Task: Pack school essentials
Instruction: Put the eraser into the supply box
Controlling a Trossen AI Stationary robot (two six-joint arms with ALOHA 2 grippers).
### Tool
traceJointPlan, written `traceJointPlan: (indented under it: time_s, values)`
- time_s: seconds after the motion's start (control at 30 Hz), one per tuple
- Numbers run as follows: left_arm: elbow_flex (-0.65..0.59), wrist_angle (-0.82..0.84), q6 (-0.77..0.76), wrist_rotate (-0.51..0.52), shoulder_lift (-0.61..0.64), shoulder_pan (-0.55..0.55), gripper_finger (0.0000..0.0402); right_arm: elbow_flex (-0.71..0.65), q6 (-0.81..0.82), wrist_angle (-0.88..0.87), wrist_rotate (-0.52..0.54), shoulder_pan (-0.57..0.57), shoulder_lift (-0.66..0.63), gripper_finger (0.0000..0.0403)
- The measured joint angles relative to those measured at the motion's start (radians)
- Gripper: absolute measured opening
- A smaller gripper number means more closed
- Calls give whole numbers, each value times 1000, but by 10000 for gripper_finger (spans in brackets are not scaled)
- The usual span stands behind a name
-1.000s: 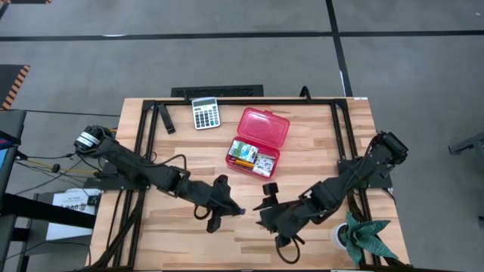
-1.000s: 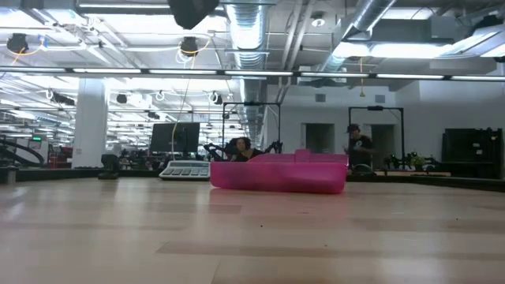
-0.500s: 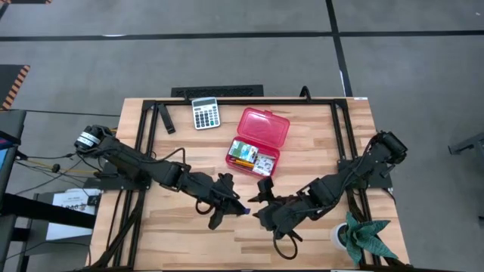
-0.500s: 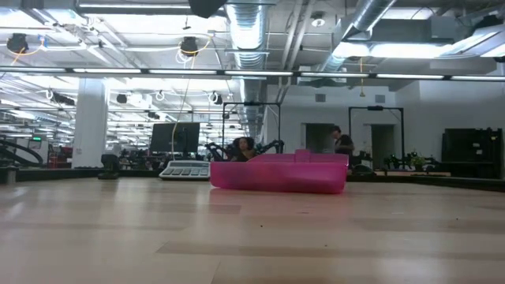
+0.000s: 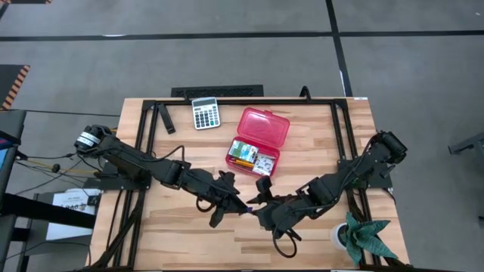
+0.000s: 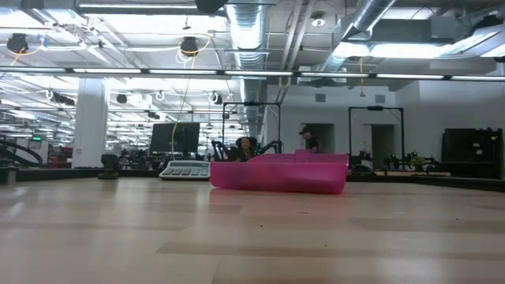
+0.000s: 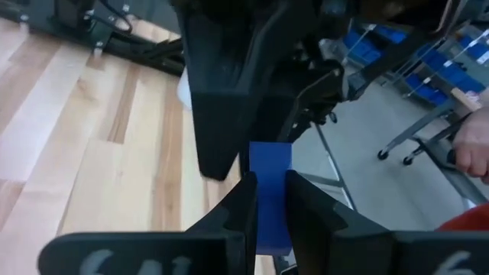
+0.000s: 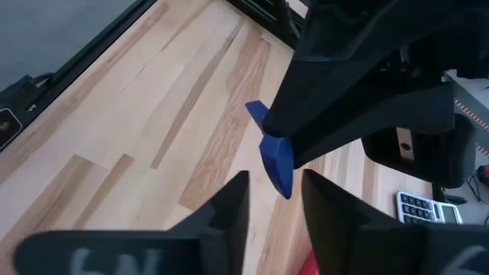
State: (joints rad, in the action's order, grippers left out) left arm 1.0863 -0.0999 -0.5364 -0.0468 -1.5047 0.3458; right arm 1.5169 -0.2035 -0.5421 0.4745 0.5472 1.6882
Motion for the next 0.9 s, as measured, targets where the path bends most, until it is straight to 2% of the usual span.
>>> traceJointPlan:
  time_s: [0.17, 0.33, 0.77, 0.9]
  values:
    - [0, -29, -8, -1, 0, 0, 43, 0, -4, 3, -2, 0, 0, 97]
    - [0, -28, -24, -1, -2, 0, 43, 0, 13, 12, -1, 0, 0, 65]
    - [0, -7, -37, 0, -2, 0, 43, 0, 14, 9, 2, 2, 0, 61]
    - [0, 16, -52, 0, -2, 0, 43, 0, 16, -6, 2, 2, 0, 79]
